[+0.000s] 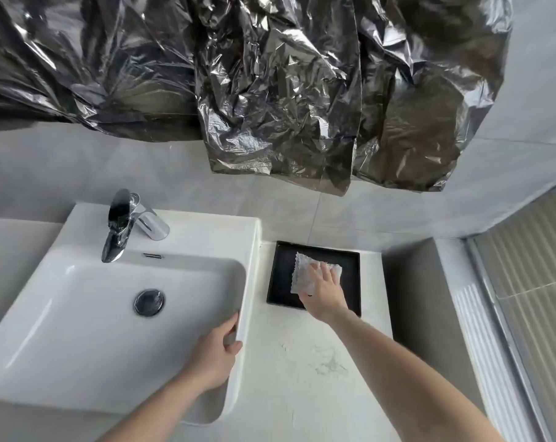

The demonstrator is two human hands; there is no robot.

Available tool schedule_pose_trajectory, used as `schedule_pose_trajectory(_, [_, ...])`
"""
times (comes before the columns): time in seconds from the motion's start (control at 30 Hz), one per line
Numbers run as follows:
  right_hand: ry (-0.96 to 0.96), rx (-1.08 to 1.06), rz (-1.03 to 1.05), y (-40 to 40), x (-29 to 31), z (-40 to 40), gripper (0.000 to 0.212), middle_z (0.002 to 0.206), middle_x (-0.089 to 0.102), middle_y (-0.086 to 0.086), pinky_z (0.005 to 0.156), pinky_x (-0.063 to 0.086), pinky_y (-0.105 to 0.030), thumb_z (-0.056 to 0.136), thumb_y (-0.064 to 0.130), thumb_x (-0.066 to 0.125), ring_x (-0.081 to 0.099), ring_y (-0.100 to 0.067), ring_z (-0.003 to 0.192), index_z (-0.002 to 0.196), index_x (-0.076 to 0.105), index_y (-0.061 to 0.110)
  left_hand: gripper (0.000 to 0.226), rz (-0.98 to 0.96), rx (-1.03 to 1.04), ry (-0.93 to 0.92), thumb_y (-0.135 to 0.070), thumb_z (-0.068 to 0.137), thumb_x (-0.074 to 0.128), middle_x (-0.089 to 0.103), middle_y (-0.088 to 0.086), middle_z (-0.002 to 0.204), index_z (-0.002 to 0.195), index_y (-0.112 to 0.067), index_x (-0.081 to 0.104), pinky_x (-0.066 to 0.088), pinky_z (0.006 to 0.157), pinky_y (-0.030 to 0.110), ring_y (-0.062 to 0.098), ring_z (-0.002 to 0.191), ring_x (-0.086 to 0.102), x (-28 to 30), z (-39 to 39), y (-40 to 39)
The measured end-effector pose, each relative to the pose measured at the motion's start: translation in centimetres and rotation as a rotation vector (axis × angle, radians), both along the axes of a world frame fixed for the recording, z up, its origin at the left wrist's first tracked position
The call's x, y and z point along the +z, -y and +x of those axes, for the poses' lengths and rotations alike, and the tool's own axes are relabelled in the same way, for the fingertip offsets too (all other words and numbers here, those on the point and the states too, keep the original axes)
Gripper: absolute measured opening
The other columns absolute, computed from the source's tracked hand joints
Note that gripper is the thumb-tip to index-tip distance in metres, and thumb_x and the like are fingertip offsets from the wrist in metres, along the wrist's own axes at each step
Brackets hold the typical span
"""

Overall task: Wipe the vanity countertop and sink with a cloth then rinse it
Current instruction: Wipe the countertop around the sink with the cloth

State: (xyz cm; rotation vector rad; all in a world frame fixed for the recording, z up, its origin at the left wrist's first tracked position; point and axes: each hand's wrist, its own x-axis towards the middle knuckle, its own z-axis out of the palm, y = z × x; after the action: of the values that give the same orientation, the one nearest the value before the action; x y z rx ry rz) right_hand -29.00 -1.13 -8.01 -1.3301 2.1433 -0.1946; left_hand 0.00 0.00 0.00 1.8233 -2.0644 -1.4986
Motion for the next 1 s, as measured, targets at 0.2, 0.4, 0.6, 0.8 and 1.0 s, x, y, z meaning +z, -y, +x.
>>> schedule_pose_trajectory(0.2, [-0.190, 0.074, 0.092, 1.0, -2.0, 0.3, 0.071, 0.168, 0.007, -0.004, 0.120, 0.025, -0.052, 0.095, 0.038, 0.055, 0.007, -0.034, 0.156, 0.158, 0.020, 0.031, 0.065, 0.028, 0.045, 0.014, -0.018, 0.098, 0.057, 0.052, -0.018, 0.146, 0.156, -0.035, 0.032, 0.038, 0.108, 0.020, 0.006, 0.137, 0.048, -1.4, -0.1, 0.2])
schedule_pose_trajectory(0.4, [-0.170, -0.080, -0.078, 1.0, -1.8, -0.8, 0.056, 0.137, 0.056, 0.006, 0.085, 0.049, -0.035, 0.092, 0.000, 0.048, 0.054, -0.025, 0.125, 0.134, 0.063, 0.033, 0.066, 0.026, 0.048, 0.028, -0.017, 0.098, 0.055, 0.051, -0.012, 0.149, 0.157, -0.033, 0.030, 0.035, 0.107, 0.018, 0.006, 0.138, 0.047, -2.0, -0.2, 0.2])
schedule_pose_trajectory(0.6, [0.244, -0.501, -0.339, -1.7, 3.9, -0.5, 0.013, 0.081, 0.070, 0.007, 0.057, 0.047, -0.030, 0.102, 0.034, 0.053, 0.066, -0.017, 0.072, 0.100, 0.066, 0.034, 0.065, -0.011, 0.053, 0.069, -0.017, 0.100, 0.053, 0.055, -0.006, 0.146, 0.158, -0.031, 0.029, 0.036, 0.099, 0.017, 0.011, 0.138, 0.048, -1.6, -0.7, 0.0])
schedule_pose_trajectory(0.8, [0.489, -0.719, -0.566, -11.9, 7.7, 1.0, 0.025, 0.078, 0.072, 0.005, 0.063, 0.049, -0.018, 0.100, 0.013, 0.046, 0.063, -0.008, 0.067, 0.092, 0.068, 0.021, 0.063, -0.058, 0.036, 0.132, -0.015, 0.102, 0.047, 0.058, 0.002, 0.141, 0.159, -0.029, 0.025, 0.042, 0.103, 0.025, 0.022, 0.132, 0.053, -0.6, -1.5, -0.7])
schedule_pose_trajectory(1.0, [0.268, -0.831, -0.454, -18.7, 6.2, 0.7, 0.026, 0.102, 0.074, 0.006, 0.085, 0.055, -0.037, 0.104, 0.025, 0.045, 0.069, -0.021, 0.099, 0.116, 0.068, 0.030, 0.063, -0.112, -0.049, 0.203, -0.025, 0.098, 0.050, 0.062, -0.004, 0.138, 0.157, -0.035, 0.029, 0.047, 0.104, 0.036, 0.024, 0.125, 0.057, 0.6, 0.0, -2.7])
